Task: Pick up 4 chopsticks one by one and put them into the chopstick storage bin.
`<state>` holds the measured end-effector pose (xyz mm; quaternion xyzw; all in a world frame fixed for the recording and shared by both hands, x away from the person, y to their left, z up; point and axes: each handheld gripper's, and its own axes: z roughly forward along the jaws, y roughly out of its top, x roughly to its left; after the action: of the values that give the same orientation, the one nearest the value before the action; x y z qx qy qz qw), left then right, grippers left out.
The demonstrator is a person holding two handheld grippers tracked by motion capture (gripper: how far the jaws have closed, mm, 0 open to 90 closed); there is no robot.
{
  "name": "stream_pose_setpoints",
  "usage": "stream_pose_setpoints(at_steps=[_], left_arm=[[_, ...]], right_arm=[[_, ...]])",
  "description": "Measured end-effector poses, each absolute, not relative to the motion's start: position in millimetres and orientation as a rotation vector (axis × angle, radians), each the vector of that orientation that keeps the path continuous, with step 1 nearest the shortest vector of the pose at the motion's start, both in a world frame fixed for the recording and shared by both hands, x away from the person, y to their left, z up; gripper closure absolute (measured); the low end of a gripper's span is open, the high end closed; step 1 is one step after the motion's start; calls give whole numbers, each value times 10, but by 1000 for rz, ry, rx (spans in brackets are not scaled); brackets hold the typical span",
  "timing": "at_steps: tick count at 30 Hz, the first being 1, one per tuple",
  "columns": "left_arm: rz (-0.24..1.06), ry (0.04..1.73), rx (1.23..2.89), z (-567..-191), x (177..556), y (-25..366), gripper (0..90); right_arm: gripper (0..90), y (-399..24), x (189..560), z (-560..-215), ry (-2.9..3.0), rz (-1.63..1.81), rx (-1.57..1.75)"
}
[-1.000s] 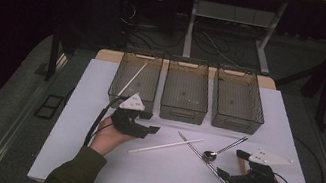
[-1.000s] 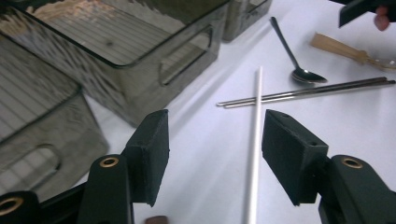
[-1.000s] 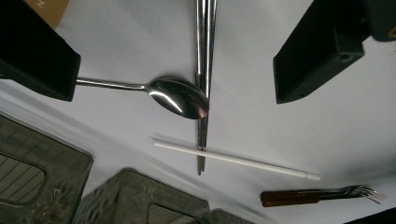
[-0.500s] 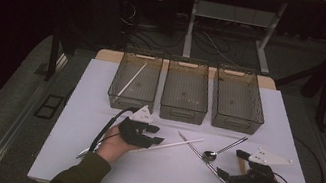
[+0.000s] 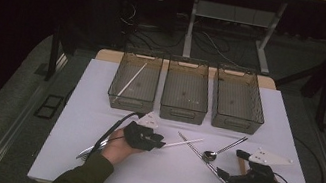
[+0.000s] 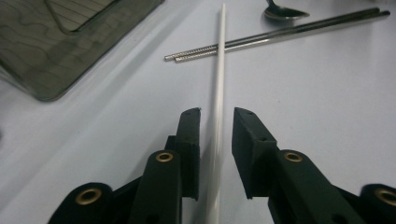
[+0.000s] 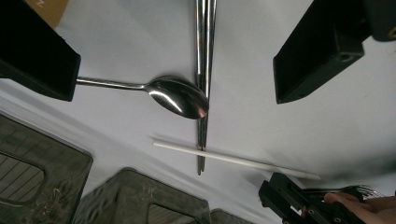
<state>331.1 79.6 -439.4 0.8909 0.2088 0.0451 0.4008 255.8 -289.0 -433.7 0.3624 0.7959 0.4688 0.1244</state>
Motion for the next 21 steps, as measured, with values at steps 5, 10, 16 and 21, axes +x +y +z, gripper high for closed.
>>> stream_pose_setpoints(at_steps=[5,10,16,21], left_arm=[[87,513,2275,-4452,3333,774,761],[73,502,2291,-4499,3367,774,779],[78,467,2300,-4506,3365,780,779],[76,448,2307,-4509,3364,777,803]], right_arm=[[9,-2889,2556,-4337,2321,1367,1061],[9,-2893,2558,-4338,2322,1369,1060],[9,-2894,2560,-4339,2321,1368,1064],[9,-2891,2560,-4340,2323,1366,1066]])
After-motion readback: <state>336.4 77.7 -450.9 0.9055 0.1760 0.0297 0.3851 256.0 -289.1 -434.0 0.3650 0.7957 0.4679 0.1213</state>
